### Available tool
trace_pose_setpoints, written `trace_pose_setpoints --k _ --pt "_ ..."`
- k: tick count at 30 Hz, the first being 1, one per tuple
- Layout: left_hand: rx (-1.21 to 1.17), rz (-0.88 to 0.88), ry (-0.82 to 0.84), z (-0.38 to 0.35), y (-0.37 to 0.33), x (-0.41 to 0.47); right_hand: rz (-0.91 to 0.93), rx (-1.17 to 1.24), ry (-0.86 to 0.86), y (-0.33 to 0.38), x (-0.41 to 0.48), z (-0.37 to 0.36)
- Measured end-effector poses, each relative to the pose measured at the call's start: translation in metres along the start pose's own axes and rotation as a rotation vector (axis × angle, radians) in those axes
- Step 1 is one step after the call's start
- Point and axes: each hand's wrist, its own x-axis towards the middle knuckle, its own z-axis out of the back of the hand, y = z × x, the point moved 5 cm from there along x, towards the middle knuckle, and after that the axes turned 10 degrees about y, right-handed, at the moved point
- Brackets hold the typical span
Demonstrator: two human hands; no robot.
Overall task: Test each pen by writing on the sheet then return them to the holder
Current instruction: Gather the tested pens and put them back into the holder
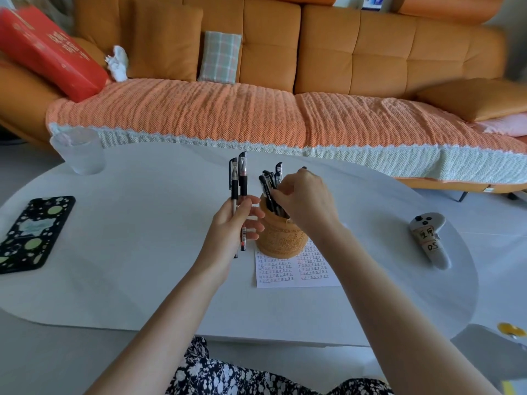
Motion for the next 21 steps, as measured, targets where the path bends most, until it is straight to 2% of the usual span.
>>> trace_pose_setpoints --k 2,5,9,12,15,18,21 --pt "0.005 -0.001 -0.009 0.000 0.000 0.000 -0.013 -0.096 -0.026 0.001 0.001 0.002" --pt "0.002 -0.003 -0.002 -0.002 -0.001 0.000 -0.041 -0.114 -0.031 -0.001 0.000 0.001" --pt "-0.005 -0.011 0.038 -0.007 -0.003 0.000 -0.051 0.091 -0.012 -0.010 -0.004 -0.002" --pt "0.017 -0.024 0.106 -0.011 -0.003 -0.001 -0.018 0.361 -0.092 -0.009 -0.010 0.009" --pt "0.043 -0.024 0.197 -0.019 -0.002 -0.002 0.040 0.587 -0.077 0.000 -0.011 0.016" --pt "0.069 -0.026 0.261 -0.028 -0.002 -0.003 0.086 0.633 -0.047 0.008 -0.011 0.018" --pt "0.095 -0.075 0.211 -0.029 -0.008 -0.001 0.097 0.690 -0.152 0.004 -0.012 0.031"
